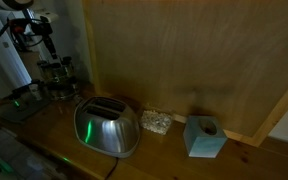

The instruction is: Twist around the rack of spices then put the white bottle on the rack

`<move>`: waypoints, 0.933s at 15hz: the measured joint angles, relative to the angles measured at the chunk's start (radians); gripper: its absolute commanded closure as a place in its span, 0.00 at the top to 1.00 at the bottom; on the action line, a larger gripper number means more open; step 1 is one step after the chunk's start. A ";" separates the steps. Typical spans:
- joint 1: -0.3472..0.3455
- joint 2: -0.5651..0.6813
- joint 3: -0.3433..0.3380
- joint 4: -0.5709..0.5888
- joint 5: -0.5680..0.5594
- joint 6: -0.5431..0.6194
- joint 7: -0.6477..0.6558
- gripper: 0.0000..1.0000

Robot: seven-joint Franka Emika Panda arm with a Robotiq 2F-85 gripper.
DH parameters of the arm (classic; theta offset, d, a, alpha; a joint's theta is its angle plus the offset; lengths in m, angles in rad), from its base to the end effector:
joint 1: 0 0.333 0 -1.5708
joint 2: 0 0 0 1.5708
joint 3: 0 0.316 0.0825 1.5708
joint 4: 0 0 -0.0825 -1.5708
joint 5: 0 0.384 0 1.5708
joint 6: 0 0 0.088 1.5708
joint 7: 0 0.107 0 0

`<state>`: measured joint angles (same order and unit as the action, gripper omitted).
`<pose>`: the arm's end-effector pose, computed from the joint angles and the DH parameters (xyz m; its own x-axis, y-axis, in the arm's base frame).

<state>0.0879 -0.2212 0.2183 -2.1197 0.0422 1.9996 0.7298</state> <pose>0.4748 0.1591 0.5135 0.9002 -0.4287 0.0768 -0.4251 -0.9032 -0.0585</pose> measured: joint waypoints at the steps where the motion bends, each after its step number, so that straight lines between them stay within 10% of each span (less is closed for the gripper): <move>1: 0.001 0.000 -0.001 0.000 0.000 0.000 -0.049 0.07; 2: 0.001 0.000 -0.003 0.000 0.000 0.000 -0.092 0.29; 7: 0.002 0.000 -0.005 0.000 0.000 0.000 -0.175 0.29; 8: 0.002 0.000 -0.005 0.000 0.000 0.000 -0.176 0.08; 14: 0.011 0.000 -0.004 0.000 -0.022 -0.002 -0.289 0.07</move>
<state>0.0989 -0.2216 0.2144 -2.1197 0.0201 1.9980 0.4411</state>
